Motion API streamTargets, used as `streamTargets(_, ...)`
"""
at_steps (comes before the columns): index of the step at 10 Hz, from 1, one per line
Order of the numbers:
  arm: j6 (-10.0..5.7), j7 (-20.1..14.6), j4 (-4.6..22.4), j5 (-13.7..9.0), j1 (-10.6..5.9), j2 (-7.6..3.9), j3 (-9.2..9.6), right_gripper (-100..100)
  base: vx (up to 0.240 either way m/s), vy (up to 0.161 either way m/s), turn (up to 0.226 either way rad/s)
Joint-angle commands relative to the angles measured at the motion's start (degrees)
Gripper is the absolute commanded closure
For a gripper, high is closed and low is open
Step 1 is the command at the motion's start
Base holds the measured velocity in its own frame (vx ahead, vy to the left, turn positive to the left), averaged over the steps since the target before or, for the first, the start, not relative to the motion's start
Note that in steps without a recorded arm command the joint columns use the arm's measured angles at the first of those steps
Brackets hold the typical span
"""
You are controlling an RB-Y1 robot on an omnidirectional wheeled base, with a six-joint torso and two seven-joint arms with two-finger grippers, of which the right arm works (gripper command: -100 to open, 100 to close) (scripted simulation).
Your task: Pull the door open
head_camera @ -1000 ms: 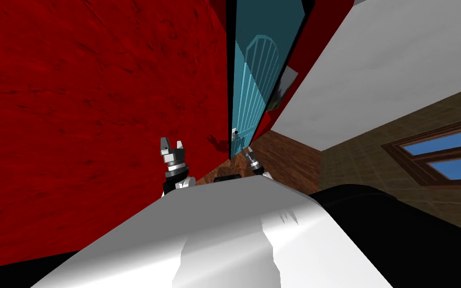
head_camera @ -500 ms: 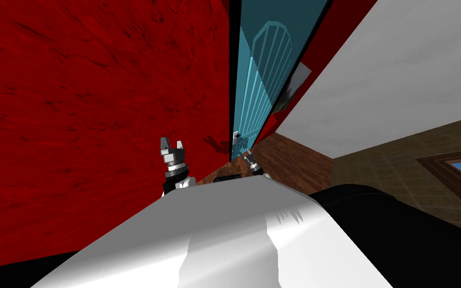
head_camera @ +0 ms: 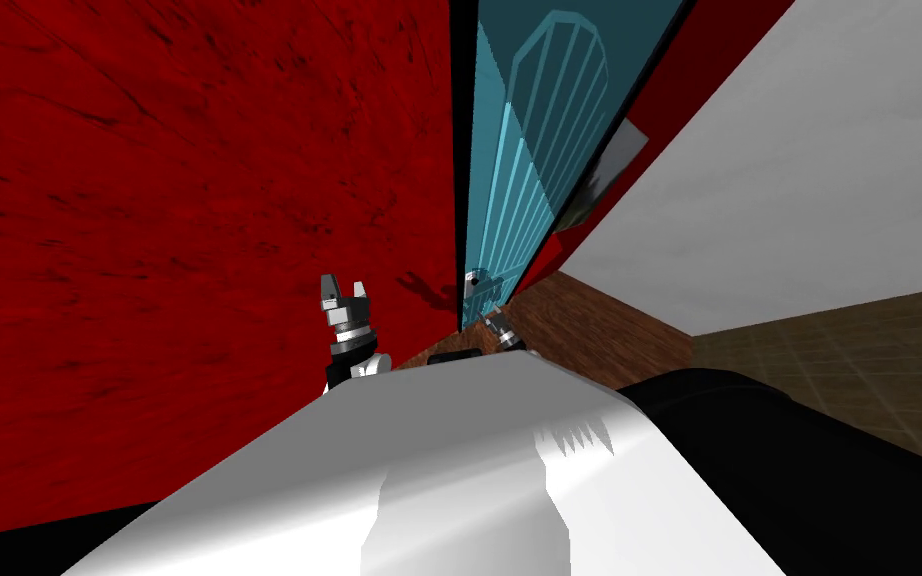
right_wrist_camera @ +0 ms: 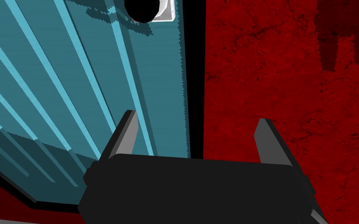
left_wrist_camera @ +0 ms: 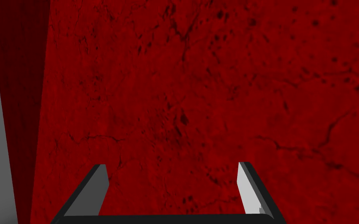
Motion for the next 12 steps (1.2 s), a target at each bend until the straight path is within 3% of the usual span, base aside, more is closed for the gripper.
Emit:
streamTargets(1,-0.20,1.32,1.15,1.40,-0.08,0.09,0.00,-100,0.189,-0.135,0.078)
streamTargets(5,-0.59,3.57,2.96,4.13,0.21,0.06,-0.07,-100,0.186,-0.132,0.069)
streamTargets(6,-0.72,3.37,2.90,3.73,0.16,0.10,-0.13,-100,0.076,-0.061,0.017)
streamTargets(7,-0.79,2.88,5.01,2.83,-1.56,-0.97,-2.01,-100,-0.056,0.059,0.159)
streamTargets(12,-0.98,1.54,9.92,0.52,-5.58,-3.47,-6.44,-100,-0.080,0.115,0.122)
